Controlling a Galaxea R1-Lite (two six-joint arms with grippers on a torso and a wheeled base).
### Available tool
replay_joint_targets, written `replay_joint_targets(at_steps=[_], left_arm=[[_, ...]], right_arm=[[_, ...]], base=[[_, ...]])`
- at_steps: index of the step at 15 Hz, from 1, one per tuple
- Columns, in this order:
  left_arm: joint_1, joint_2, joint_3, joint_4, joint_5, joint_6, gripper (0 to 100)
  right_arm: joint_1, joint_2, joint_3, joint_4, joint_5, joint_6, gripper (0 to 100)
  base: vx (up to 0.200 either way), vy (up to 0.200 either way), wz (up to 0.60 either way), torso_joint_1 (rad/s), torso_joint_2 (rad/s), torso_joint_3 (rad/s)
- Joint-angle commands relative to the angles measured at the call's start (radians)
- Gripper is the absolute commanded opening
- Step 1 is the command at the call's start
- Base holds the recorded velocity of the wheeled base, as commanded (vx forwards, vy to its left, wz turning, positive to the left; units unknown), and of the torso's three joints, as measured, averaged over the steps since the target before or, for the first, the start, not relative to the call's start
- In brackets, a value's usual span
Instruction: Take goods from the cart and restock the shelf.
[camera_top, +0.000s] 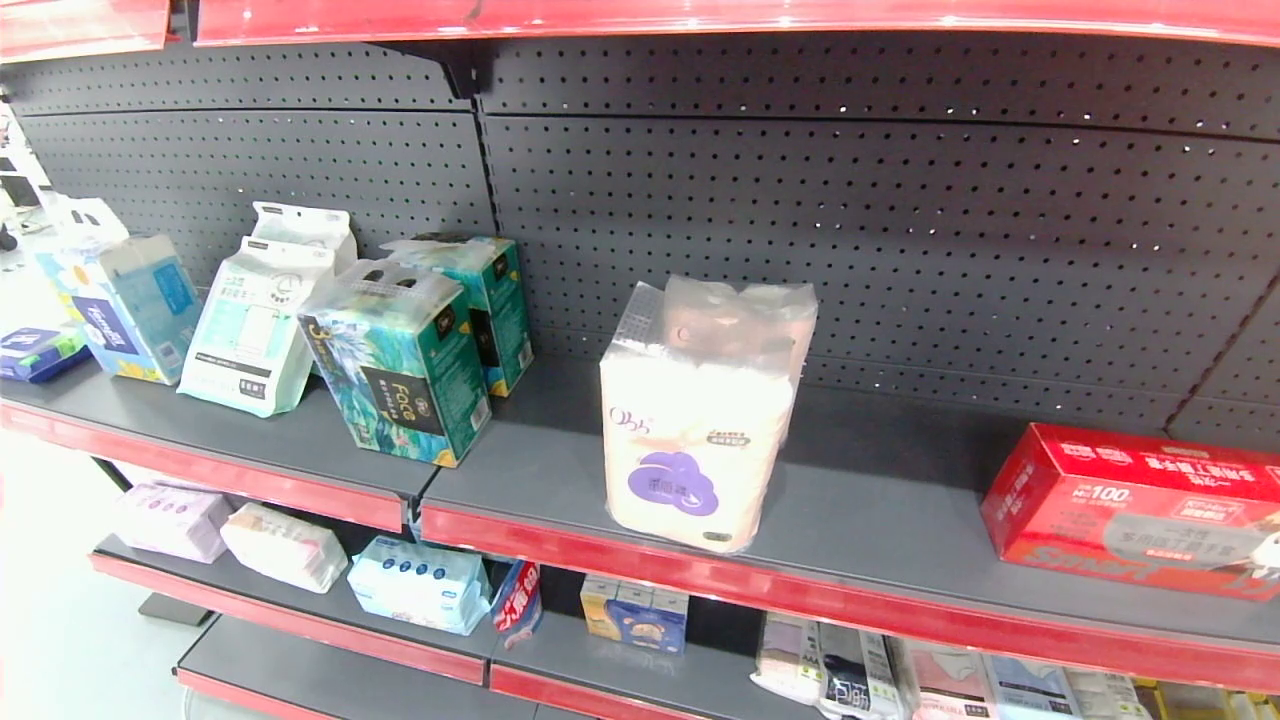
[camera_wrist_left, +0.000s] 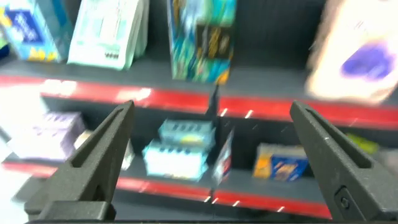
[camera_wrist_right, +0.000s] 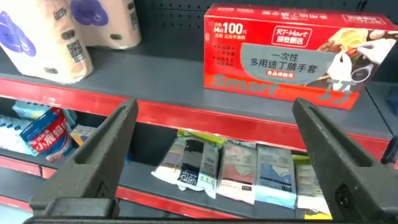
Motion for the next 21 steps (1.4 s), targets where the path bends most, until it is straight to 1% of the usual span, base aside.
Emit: replay_joint_targets(at_steps=[1,3,5,7,9,11,13,14,15,16,17,21], left_arm=[[-0.054,0.181,-0.164,0.008,-0.013,-0.014,100],[-0.054,0.209,-0.162,0.01,-0.008,-0.015,100],[-0.054,0.282,-0.155,0.008,-0.013,-0.029,100],[-0.055,0.341,-0.126,0.005,-0.016,-0.031,100],[-0.054,0.413,-0.136,-0.004,-0.054,-0.04,100],[-0.054,0.502,-0.142,-0.044,-0.097,-0.049,100],[-0.054,0.604,-0.156,-0.127,-0.146,-0.052,100],[-0.054,0.643,-0.158,-0.156,-0.156,-0.05,100],[-0.054,0.652,-0.158,-0.164,-0.156,-0.05,100],[-0.054,0.695,-0.159,-0.197,-0.156,-0.046,100],[-0.054,0.712,-0.158,-0.213,-0.157,-0.044,100],[-0.054,0.733,-0.156,-0.216,-0.157,-0.044,100]], right_arm=[[0.001,-0.001,0.001,0.0,0.0,0.002,100],[0.001,-0.001,0.001,0.0,0.0,0.002,100],[0.001,-0.001,0.001,0.0,0.0,0.001,100],[0.001,-0.001,0.001,0.0,0.0,-0.001,100],[0.001,-0.001,0.001,0.0,0.0,-0.001,100],[0.001,-0.001,0.001,0.0,0.001,0.004,100],[0.001,-0.001,0.001,0.0,0.001,0.002,100],[0.001,-0.001,0.001,0.0,0.001,0.004,100],[0.001,-0.001,0.001,0.0,0.001,0.004,100],[0.001,-0.001,0.001,0.0,0.001,0.002,100],[0.001,-0.001,0.001,0.0,0.001,0.001,100],[0.001,-0.001,0.001,0.0,0.006,0.001,100]], base=[[0.0,0.0,0.0,0.0,0.0,0.0],[0.0,0.0,0.0,0.0,0.0,0.0],[0.0,0.0,0.0,0.0,0.0,0.0],[0.0,0.0,0.0,0.0,0.0,0.0],[0.0,0.0,0.0,0.0,0.0,0.0],[0.0,0.0,0.0,0.0,0.0,0.0],[0.0,0.0,0.0,0.0,0.0,0.0],[0.0,0.0,0.0,0.0,0.0,0.0],[0.0,0.0,0.0,0.0,0.0,0.0],[0.0,0.0,0.0,0.0,0.0,0.0],[0.0,0.0,-0.6,-0.002,0.0,0.002],[0.0,0.0,-0.6,0.005,0.0,-0.002]])
